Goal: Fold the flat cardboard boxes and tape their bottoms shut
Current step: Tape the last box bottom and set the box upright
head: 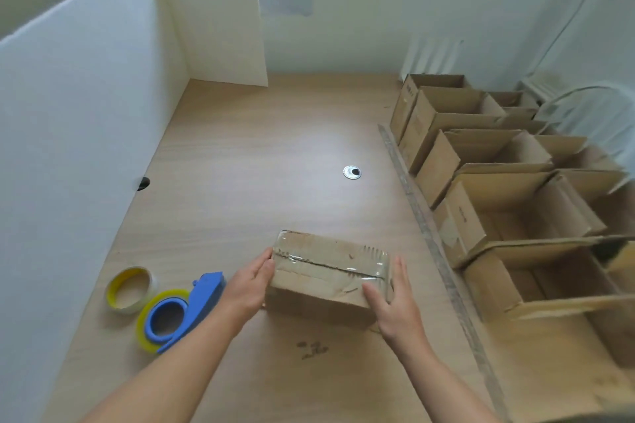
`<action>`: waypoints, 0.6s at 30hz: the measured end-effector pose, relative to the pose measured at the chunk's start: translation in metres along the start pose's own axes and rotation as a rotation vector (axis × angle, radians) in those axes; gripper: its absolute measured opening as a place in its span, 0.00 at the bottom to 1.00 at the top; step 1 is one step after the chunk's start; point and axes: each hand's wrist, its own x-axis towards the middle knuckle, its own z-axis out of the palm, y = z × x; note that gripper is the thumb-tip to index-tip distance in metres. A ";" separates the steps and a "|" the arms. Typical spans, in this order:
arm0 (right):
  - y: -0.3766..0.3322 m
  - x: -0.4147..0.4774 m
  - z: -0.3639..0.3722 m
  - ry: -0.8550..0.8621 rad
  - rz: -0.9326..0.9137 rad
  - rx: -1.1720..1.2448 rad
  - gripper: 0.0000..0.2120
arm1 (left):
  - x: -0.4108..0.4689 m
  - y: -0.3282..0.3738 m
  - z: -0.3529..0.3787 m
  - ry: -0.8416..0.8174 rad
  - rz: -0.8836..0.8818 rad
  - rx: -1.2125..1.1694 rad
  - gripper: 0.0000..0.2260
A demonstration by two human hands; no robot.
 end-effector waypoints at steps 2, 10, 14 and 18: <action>0.002 0.002 -0.004 0.007 0.040 0.039 0.35 | -0.008 -0.006 0.007 0.001 0.030 0.095 0.21; -0.016 0.025 -0.014 -0.027 0.217 -0.239 0.53 | -0.028 0.005 0.055 0.173 -0.003 0.457 0.39; -0.013 0.024 -0.009 -0.003 0.223 -0.265 0.48 | -0.029 0.014 0.086 0.327 -0.132 0.517 0.47; -0.006 0.034 -0.023 -0.009 0.170 -0.090 0.26 | -0.030 0.009 0.083 0.386 -0.087 0.411 0.33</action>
